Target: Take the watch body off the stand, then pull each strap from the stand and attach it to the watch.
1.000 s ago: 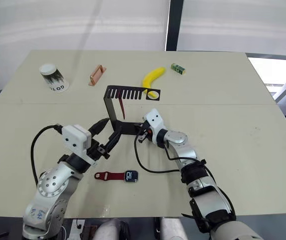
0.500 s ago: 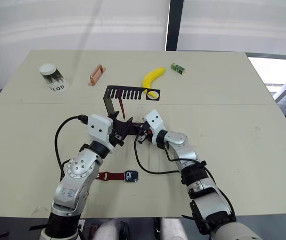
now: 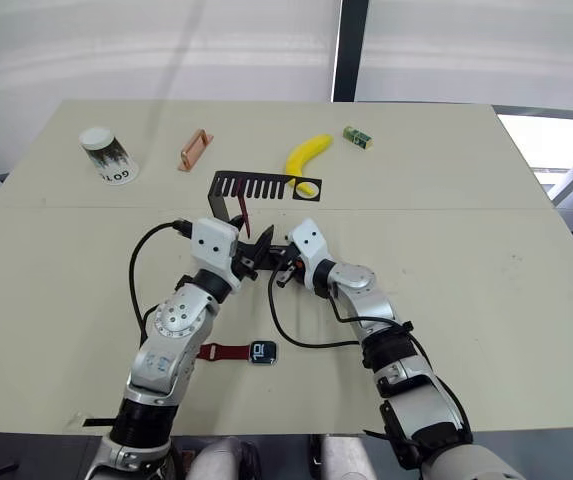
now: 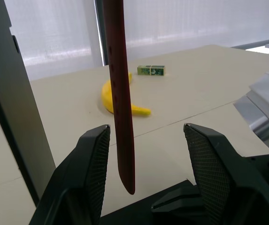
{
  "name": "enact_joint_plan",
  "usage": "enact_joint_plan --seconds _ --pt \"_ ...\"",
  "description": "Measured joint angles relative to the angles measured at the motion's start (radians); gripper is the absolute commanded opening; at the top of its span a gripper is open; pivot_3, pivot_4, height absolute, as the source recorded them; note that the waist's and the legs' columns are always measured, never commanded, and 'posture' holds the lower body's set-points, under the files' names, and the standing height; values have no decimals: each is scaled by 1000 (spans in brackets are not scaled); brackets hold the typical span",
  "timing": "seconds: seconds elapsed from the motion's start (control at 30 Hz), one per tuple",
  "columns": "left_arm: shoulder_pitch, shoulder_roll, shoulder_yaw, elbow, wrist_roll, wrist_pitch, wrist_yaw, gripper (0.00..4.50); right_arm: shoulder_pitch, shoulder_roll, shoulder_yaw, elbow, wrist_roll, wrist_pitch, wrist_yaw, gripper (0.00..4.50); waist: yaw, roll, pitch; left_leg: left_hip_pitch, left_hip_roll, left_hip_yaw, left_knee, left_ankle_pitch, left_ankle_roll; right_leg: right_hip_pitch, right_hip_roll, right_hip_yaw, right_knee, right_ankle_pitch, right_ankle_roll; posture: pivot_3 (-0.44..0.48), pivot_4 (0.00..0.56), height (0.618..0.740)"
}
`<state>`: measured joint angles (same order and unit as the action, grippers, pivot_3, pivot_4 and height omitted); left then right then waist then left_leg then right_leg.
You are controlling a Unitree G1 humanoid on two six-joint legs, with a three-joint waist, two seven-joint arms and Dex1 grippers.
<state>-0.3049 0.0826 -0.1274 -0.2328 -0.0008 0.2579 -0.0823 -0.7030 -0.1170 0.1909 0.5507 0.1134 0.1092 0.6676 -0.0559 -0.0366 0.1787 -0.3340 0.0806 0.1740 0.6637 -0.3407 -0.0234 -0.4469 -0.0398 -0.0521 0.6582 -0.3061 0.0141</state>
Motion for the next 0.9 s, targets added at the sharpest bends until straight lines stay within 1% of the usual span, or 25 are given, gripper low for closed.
enact_joint_plan --seconds 0.03,0.23,0.83,0.9 --pt "-7 -6 0 11 5 -35 3 2713 0 0 0 0 0 0 0 0 0 0 0 0 0 0 0 0 0 0 0 0 0 0 0 0 150 729" --pt "-60 -15 2 47 12 -56 8 2713 0 1 1 0 0 0 0 0 0 0 0 0 0 0 0 0 0 0 0 0 0 0 0 0 150 729" --pt "-59 -24 11 84 38 -34 24 2713 0 2 0 0 0 2 0 0 0 0 0 0 0 0 0 0 0 0 0 0 0 0 0 0 150 729" --pt "-59 -25 11 84 38 -36 24 2193 0 2 0 0 0 2 0 0 0 0 0 0 0 0 0 0 0 0 0 0 0 0 0 0 150 729"
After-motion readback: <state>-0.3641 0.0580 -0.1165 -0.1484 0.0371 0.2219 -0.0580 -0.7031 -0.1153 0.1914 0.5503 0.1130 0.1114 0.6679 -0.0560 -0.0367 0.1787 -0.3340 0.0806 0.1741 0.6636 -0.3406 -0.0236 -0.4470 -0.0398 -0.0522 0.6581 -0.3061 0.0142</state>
